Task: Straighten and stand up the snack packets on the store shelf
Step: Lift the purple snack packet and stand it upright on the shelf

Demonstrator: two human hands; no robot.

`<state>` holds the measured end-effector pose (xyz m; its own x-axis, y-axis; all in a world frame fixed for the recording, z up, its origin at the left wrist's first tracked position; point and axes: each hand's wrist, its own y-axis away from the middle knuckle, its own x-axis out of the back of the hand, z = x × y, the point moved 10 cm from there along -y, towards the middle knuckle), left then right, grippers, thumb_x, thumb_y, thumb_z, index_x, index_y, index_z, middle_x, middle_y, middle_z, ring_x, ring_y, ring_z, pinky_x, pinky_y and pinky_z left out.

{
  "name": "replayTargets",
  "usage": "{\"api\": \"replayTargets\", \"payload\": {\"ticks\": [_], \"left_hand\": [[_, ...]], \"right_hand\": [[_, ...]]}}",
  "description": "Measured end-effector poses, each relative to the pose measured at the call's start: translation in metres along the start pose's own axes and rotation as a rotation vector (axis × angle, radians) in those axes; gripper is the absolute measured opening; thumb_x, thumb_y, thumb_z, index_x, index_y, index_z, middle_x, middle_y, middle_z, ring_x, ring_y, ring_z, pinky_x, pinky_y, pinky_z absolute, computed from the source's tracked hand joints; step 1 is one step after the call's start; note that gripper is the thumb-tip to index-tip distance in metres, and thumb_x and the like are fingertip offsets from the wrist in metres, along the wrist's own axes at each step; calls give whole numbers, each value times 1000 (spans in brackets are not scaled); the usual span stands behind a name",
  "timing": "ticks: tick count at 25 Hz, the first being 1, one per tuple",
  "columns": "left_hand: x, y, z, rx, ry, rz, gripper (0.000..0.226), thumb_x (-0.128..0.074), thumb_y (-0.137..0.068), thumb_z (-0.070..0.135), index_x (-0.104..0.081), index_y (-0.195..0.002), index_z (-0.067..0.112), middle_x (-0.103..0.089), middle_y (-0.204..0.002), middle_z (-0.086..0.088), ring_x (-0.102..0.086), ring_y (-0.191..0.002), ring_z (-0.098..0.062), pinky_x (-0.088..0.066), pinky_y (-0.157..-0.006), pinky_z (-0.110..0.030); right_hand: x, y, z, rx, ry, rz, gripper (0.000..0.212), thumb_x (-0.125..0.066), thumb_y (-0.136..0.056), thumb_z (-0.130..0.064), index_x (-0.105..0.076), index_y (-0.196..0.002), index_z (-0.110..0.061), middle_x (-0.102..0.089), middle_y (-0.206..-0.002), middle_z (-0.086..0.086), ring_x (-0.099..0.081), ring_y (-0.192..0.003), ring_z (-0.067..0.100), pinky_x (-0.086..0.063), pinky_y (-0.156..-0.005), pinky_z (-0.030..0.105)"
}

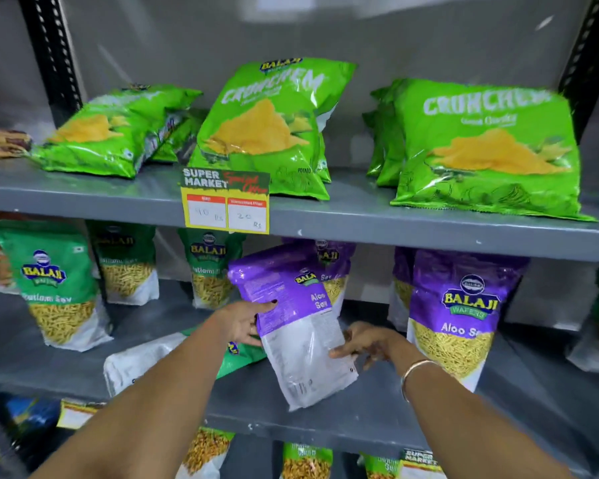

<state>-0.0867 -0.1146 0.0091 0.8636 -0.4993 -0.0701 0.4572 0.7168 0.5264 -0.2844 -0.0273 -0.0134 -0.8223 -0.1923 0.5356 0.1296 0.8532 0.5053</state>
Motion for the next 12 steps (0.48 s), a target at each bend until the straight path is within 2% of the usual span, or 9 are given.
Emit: {"api": "replayTargets", "payload": {"ticks": [1,3,4,5,6,7,9,11,12], "left_hand": [[-2,1,13,-48,-59,-2,28,-59,-89,24,-52,-115,16,-64,-107,-6,-61,-98,-25,-38,-103,-48],[-5,1,37,-164,-133,36,48,-64,-85,22,-47,-128,9,-58,-127,-10,-56,-118,-30,-40,-102,-46],[-8,0,46,-218,-148,57,51,-67,-83,21,-47,-128,7,-57,-129,-11,-55,-117,-29,-42,-99,-43],[-12,-2,53,-267,-170,66,47,-68,-82,20,-49,-123,6,-58,-124,-11,-55,-111,-26,-43,-95,-40],[-17,-5,57,-306,-191,55,37,-68,-83,18,-53,-115,8,-60,-116,-10,-56,-105,-23,-43,-94,-38],[-22,-8,59,-337,-213,35,25,-67,-83,15,-57,-106,11,-64,-105,-7,-58,-98,-20,-43,-91,-36],[-31,-15,60,-383,-244,3,8,-65,-84,12,-62,-86,18,-72,-76,5,-66,-72,-5,-43,-74,-27],[-32,-18,56,-397,-242,3,16,-65,-83,10,-61,-74,22,-69,-48,15,-62,-47,9,-37,-64,-22],[-31,-19,54,-398,-237,4,16,-65,-83,11,-61,-72,22,-67,-43,15,-60,-43,10,-36,-64,-22]], "right_hand": [[2,2,-3,30,-17,48,45,-77,-75,-21,-59,-113,-4,-57,-98,5,-54,-92,20,-46,-55,30],[8,0,-6,106,-88,170,35,-80,-71,-17,-57,-97,-13,-61,-96,1,-57,-89,17,-47,-54,31],[12,-3,-6,138,-148,253,38,-82,-68,-13,-55,-95,-13,-63,-101,4,-58,-92,17,-51,-63,35],[15,-4,-4,153,-218,344,47,-84,-66,-8,-53,-101,-7,-63,-112,10,-59,-101,21,-54,-79,40],[17,-6,1,153,-287,435,57,-85,-63,-3,-50,-109,1,-60,-122,16,-57,-111,27,-50,-93,42],[17,-5,6,144,-340,515,64,-85,-61,0,-46,-112,5,-57,-126,20,-55,-116,30,-47,-97,41],[12,-3,17,121,-429,635,61,-84,-60,5,-42,-104,0,-55,-125,24,-55,-110,29,-48,-90,38],[7,-4,24,99,-458,691,61,-83,-59,6,-37,-97,-6,-55,-122,25,-55,-104,27,-47,-86,36],[7,-6,26,95,-451,706,61,-83,-59,6,-37,-97,-7,-56,-122,25,-56,-106,30,-48,-88,39]]}}
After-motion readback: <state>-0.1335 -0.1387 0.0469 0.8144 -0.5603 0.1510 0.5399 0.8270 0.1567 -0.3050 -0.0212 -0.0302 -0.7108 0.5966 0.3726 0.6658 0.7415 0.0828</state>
